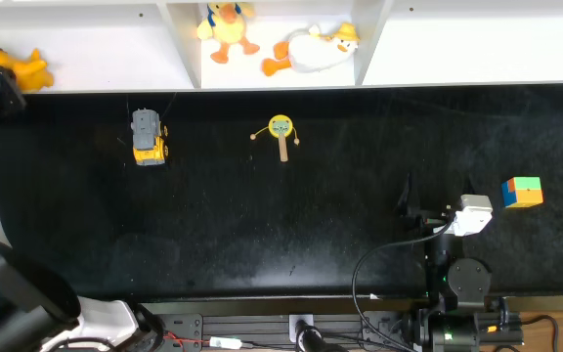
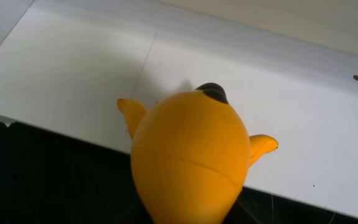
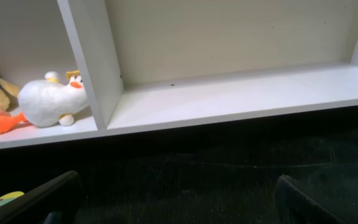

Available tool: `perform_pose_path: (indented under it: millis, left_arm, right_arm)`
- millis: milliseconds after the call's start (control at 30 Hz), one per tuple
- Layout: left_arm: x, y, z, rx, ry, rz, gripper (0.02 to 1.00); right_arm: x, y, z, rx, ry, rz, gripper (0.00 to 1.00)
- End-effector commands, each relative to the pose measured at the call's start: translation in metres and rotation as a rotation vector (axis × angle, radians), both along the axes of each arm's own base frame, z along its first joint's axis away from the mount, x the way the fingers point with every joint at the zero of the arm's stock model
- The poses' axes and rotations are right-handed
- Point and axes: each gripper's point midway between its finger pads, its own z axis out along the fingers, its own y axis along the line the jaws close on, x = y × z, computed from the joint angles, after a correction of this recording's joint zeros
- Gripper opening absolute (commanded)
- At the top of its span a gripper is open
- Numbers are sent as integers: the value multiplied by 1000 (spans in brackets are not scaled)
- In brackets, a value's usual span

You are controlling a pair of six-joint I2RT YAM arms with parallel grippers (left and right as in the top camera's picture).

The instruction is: Store Toys

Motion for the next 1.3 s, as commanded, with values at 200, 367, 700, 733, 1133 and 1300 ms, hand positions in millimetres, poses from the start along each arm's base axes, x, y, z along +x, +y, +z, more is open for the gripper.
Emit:
perform_pose_path:
  millis: [200, 367, 700, 733, 1133, 1300]
  left_arm:
    - [24, 8, -4, -23, -10, 7, 148]
    - [34, 5, -14, -25, -8, -9, 169]
    - [47, -7, -10, 7, -29, -30, 198]
    - [48, -8, -10, 8, -29, -32, 202]
    - [55, -10, -14, 10, -37, -37, 218]
    - [64, -16, -20, 13, -42, -55, 240]
  right_arm:
    - [0, 1, -3, -2, -1, 3, 996]
    - [0, 1, -3, -2, -1, 3, 996]
    - [0, 1, -3, -2, -1, 3, 993]
    - [0, 0, -3, -2, 0, 3, 996]
    - [0, 1, -3, -2, 0, 3, 996]
    - [0, 1, -3, -2, 0, 3, 996]
